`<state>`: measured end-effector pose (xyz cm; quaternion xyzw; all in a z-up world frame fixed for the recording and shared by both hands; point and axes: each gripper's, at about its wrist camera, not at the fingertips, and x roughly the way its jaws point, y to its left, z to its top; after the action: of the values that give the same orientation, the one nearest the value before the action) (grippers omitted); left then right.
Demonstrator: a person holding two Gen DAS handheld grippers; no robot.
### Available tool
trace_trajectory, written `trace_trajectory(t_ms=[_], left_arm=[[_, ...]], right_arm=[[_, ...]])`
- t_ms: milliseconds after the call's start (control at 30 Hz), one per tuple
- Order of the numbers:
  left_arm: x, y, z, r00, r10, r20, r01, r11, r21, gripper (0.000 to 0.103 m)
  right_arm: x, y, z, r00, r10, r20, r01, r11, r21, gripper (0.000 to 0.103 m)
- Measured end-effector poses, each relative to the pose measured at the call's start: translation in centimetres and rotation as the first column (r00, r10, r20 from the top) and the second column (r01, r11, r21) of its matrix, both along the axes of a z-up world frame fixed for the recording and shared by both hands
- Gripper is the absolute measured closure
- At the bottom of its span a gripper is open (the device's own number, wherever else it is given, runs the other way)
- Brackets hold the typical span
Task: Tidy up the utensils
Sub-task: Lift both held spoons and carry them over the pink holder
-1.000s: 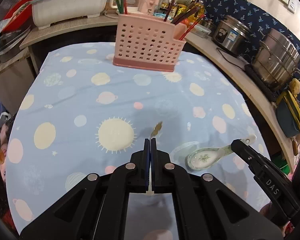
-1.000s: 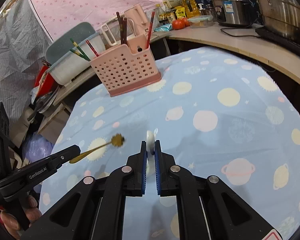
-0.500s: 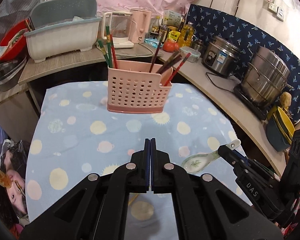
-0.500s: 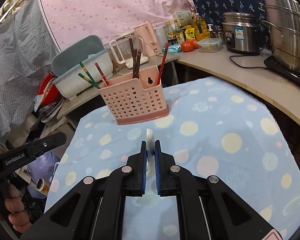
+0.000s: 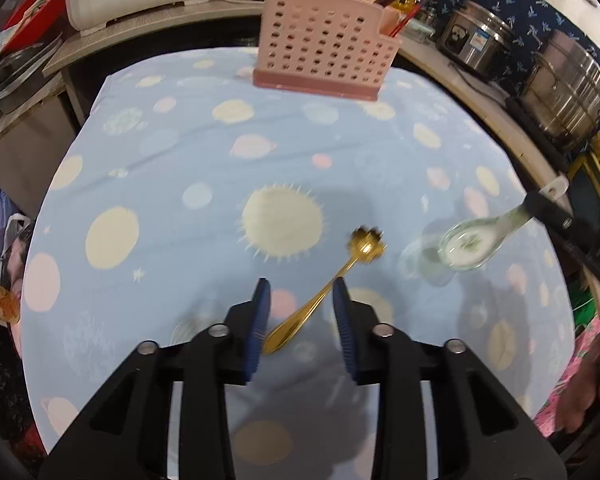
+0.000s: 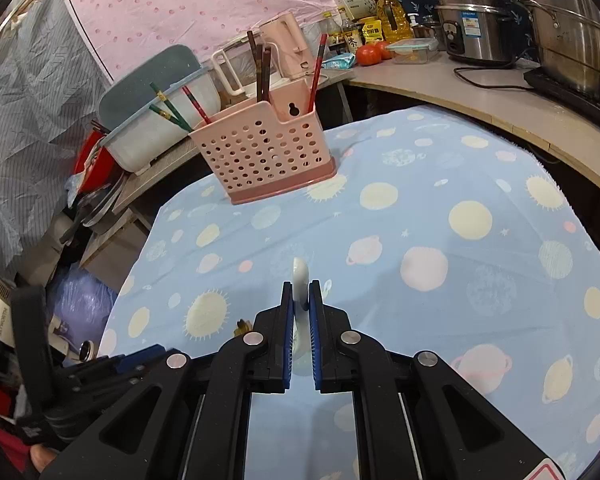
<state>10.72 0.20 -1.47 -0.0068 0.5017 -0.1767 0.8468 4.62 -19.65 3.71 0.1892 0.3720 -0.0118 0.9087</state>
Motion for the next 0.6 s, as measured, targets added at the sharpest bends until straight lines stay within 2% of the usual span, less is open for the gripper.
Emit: trace_trajectory(t_ms=[167, 367, 467, 600], left_arm=[[-0.7, 0.7, -2.0, 1.0, -0.008, -0.03, 0.008, 1.0, 0.013, 0.07], [-1.4, 0.0, -2.3, 0.999, -0.039, 0.014, 0.038, 0.998, 0.041, 0.072], [-1.6, -0.4, -2.3, 0.998, -0.056, 0.008, 0.056, 0.998, 0.031, 0.088], [-1.9, -1.0, -2.2, 0.998, -0.069, -0.006, 0.069, 0.997, 0.016, 0.098]], right_arm=[[-0.1, 0.6, -0.1, 1.0, 0.007, -0.005, -0.007, 1.0, 0.0, 0.096], [0.0, 0.9, -0.4, 1.0, 0.012, -0.012, -0.012, 1.0, 0.002, 0.096], [0.0, 0.8, -0.5, 1.0, 0.01, -0.013, -0.01, 1.0, 0.002, 0.095], [0.0, 0.8, -0.6, 1.0, 0.006, -0.016, -0.006, 1.0, 0.003, 0.096]])
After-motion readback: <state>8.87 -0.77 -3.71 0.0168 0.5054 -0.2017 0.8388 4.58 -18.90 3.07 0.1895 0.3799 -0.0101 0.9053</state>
